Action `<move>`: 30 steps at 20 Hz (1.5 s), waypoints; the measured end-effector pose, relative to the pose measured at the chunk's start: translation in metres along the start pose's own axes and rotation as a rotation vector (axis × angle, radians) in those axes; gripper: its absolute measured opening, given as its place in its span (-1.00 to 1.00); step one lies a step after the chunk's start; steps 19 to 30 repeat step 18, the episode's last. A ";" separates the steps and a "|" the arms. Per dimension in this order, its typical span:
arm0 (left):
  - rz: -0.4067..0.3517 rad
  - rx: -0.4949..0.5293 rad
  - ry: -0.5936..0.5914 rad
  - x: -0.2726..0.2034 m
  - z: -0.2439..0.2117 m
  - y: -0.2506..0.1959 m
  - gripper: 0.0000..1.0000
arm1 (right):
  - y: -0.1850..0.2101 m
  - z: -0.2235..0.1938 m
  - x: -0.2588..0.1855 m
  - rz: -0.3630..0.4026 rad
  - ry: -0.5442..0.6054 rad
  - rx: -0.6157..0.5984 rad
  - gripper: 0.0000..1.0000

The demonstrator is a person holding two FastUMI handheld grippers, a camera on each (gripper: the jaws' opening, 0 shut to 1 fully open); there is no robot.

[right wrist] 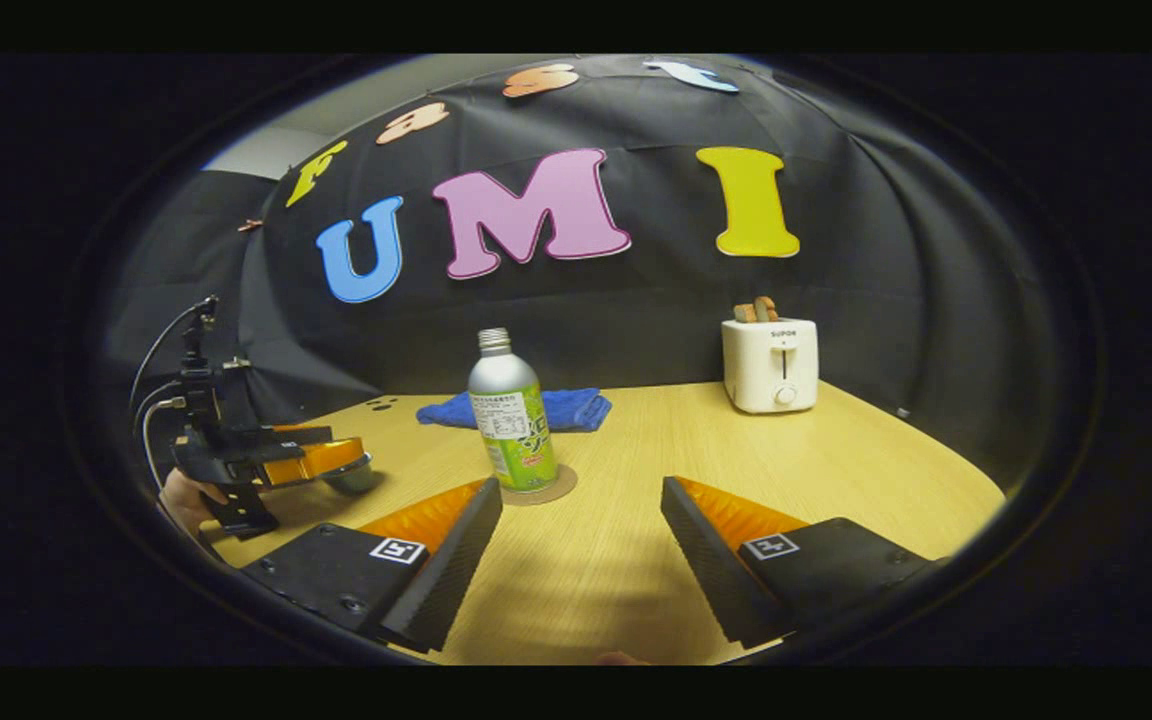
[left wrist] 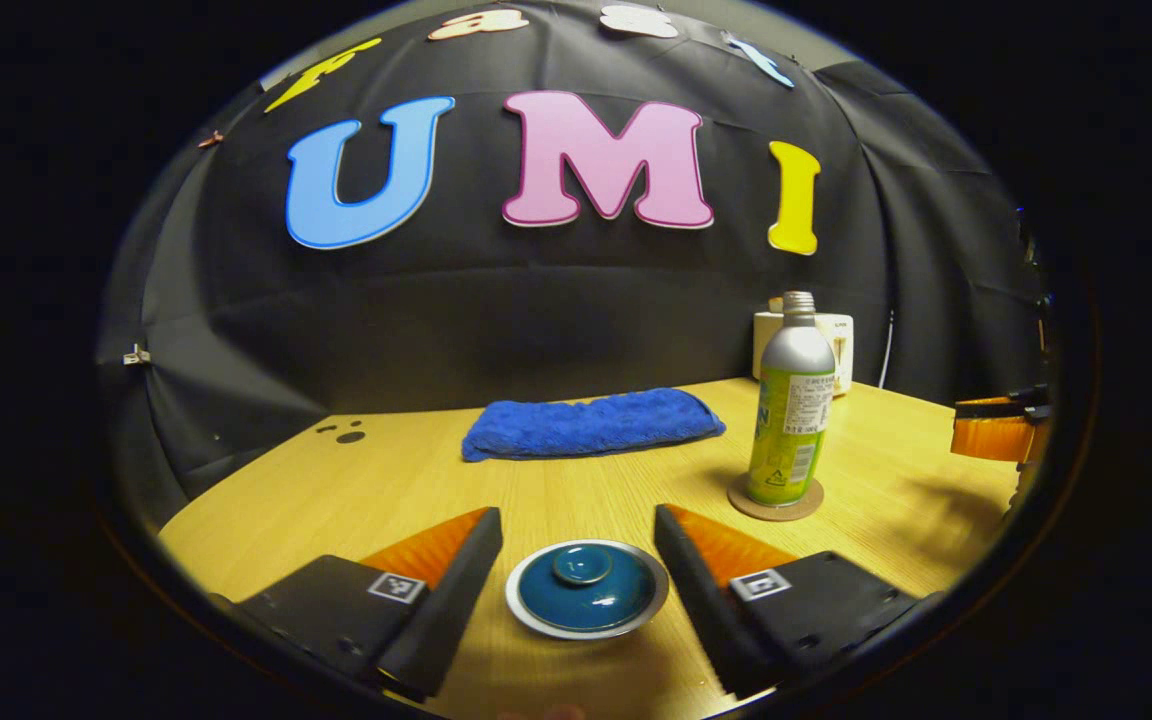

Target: Open the teacup lid with one hand, grasp the water bottle and pour water into the teacup with the other hand; after pouring, place the water bottle on the coaster and then close the teacup lid.

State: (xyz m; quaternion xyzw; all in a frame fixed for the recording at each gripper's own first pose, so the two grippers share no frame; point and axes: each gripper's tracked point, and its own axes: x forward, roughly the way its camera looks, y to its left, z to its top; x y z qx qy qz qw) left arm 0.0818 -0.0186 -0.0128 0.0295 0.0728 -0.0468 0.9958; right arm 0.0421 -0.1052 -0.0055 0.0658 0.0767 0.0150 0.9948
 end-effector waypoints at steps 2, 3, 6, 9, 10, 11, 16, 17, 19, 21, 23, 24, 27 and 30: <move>0.007 -0.002 -0.023 -0.004 0.005 0.001 0.95 | 0.001 0.004 -0.003 -0.010 -0.008 -0.005 0.97; 0.015 -0.004 -0.041 -0.009 0.010 0.003 0.95 | 0.002 0.005 -0.004 -0.020 -0.011 -0.017 0.98; 0.027 -0.010 -0.093 -0.026 0.027 0.002 0.96 | 0.009 0.013 -0.009 -0.036 -0.022 -0.044 0.97; 0.050 -0.004 -0.146 -0.050 0.045 0.003 0.95 | 0.026 0.025 -0.016 -0.035 -0.051 -0.060 0.98; 0.060 0.000 -0.169 -0.059 0.052 0.002 0.95 | 0.032 0.028 -0.018 -0.037 -0.064 -0.070 0.97; 0.063 -0.002 -0.198 -0.068 0.058 -0.001 0.95 | 0.037 0.032 -0.019 -0.045 -0.085 -0.080 0.97; 0.014 -0.070 -0.255 -0.092 0.051 -0.019 0.95 | 0.058 0.023 -0.016 -0.063 -0.131 -0.091 0.98; 0.005 -0.082 -0.247 -0.092 0.047 -0.021 0.95 | 0.060 0.019 -0.014 -0.067 -0.129 -0.097 0.98; -0.001 -0.088 -0.231 -0.090 0.043 -0.021 0.95 | 0.063 0.016 -0.011 -0.067 -0.129 -0.104 0.98; -0.001 -0.088 -0.231 -0.090 0.043 -0.021 0.95 | 0.063 0.016 -0.011 -0.067 -0.129 -0.104 0.98; -0.001 -0.088 -0.231 -0.090 0.043 -0.021 0.95 | 0.063 0.016 -0.011 -0.067 -0.129 -0.104 0.98; -0.001 -0.088 -0.231 -0.090 0.043 -0.021 0.95 | 0.063 0.016 -0.011 -0.067 -0.129 -0.104 0.98; -0.001 -0.088 -0.231 -0.090 0.043 -0.021 0.95 | 0.063 0.016 -0.011 -0.067 -0.129 -0.104 0.98; -0.001 -0.088 -0.231 -0.090 0.043 -0.021 0.95 | 0.063 0.016 -0.011 -0.067 -0.129 -0.104 0.98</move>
